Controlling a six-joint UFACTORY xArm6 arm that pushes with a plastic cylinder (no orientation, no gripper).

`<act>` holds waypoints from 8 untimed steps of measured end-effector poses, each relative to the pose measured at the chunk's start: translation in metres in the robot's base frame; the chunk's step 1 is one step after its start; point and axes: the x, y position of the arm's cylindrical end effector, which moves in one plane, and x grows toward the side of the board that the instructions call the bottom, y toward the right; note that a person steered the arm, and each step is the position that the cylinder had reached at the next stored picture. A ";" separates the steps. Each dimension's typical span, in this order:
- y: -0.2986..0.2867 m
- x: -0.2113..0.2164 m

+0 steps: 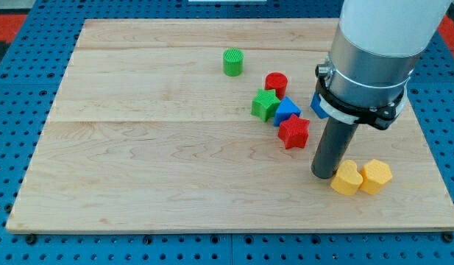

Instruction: Push the red star into the red circle

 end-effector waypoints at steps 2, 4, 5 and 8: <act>-0.011 -0.001; -0.011 -0.001; -0.020 -0.004; -0.021 -0.005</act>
